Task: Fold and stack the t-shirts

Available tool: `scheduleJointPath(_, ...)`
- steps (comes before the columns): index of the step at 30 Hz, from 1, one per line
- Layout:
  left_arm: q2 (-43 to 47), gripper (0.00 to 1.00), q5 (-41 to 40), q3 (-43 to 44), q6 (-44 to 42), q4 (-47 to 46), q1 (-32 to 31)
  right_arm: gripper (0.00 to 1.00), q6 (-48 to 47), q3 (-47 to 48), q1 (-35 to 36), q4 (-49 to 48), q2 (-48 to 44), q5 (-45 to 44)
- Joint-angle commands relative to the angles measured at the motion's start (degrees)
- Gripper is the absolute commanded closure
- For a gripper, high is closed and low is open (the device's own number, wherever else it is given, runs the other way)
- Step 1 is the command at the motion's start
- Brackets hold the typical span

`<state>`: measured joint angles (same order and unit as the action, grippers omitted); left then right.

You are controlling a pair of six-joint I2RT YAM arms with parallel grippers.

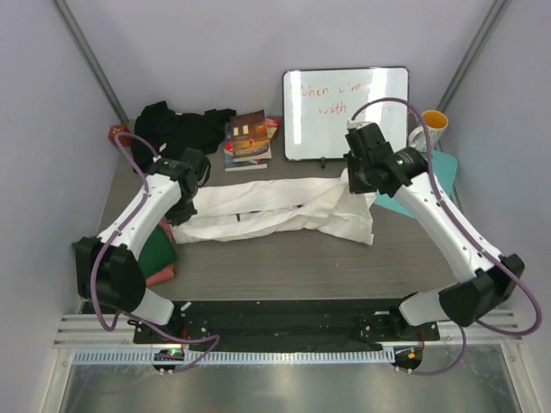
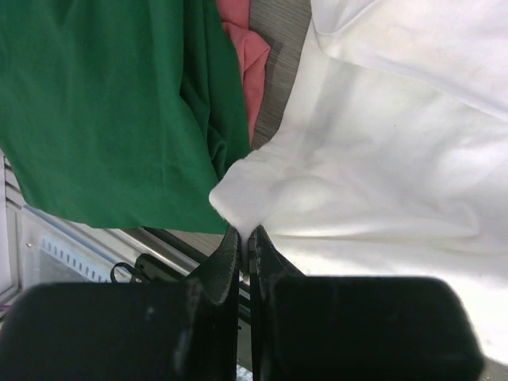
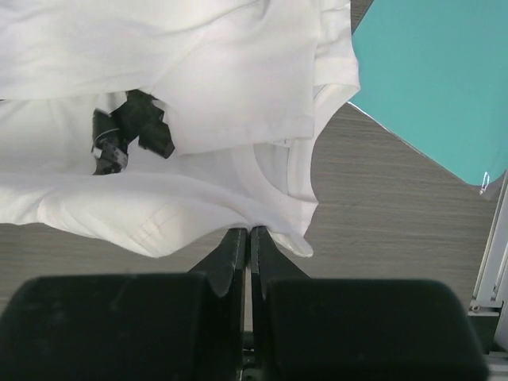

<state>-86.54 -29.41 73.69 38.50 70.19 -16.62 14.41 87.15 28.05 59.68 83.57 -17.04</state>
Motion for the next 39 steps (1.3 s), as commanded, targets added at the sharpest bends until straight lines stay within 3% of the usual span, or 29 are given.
scheduleJointPath(1, 3.1, 1.00, -1.0, 0.4, -0.4, 1.4, 0.3, 0.99, 3.6, 0.3, 1.3, 4.8, -7.4, -0.3)
scheduleJointPath(17, 7.4, 1.00, 1.1, -1.8, -1.7, 1.2, 0.2, 0.99, 8.6, -2.9, 8.1, 10.3, -14.8, -2.4)
scheduleJointPath(23, -4.1, 1.00, -0.6, 4.8, -2.2, 1.4, 0.3, 0.99, 2.6, 1.9, 7.3, 5.6, -5.7, -9.8)
scheduleJointPath(28, -10.0, 1.00, -0.8, 9.3, -2.3, 0.2, 0.8, 0.99, -0.2, 5.2, 1.9, 1.5, 2.8, -6.6)
scheduleJointPath(39, -20.1, 1.00, -1.4, 9.4, -3.3, -2.9, 4.7, 0.99, -2.5, 4.1, -3.7, -4.7, 11.4, -6.9)
